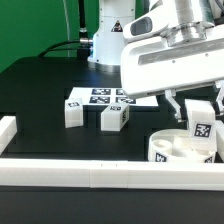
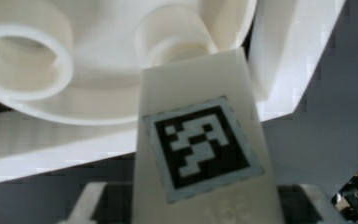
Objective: Assemble stool
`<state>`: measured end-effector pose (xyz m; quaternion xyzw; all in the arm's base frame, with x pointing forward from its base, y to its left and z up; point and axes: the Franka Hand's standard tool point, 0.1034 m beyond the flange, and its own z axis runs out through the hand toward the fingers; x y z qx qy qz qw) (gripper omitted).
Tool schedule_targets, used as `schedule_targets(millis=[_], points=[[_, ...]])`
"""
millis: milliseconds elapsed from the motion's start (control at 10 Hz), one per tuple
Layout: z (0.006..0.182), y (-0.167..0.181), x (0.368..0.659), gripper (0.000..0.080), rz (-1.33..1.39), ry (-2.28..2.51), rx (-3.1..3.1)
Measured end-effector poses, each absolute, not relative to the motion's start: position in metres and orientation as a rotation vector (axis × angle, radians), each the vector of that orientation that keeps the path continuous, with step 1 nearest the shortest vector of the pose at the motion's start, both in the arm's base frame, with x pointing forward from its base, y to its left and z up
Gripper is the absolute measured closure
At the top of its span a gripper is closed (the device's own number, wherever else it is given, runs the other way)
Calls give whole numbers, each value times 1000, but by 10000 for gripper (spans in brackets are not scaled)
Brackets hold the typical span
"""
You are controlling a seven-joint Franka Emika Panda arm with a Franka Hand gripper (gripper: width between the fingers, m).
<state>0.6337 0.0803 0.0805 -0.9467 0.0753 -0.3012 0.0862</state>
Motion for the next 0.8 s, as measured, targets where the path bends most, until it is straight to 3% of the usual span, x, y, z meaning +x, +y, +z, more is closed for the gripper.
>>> schedule_targets(millis=[500, 600, 700, 800], points=[[78, 82, 633, 470, -866, 222, -2826], [78, 82, 633, 301, -864, 222, -2827], [77, 82, 632, 183, -856, 221, -2828], [77, 83, 632, 160, -856, 221, -2828]])
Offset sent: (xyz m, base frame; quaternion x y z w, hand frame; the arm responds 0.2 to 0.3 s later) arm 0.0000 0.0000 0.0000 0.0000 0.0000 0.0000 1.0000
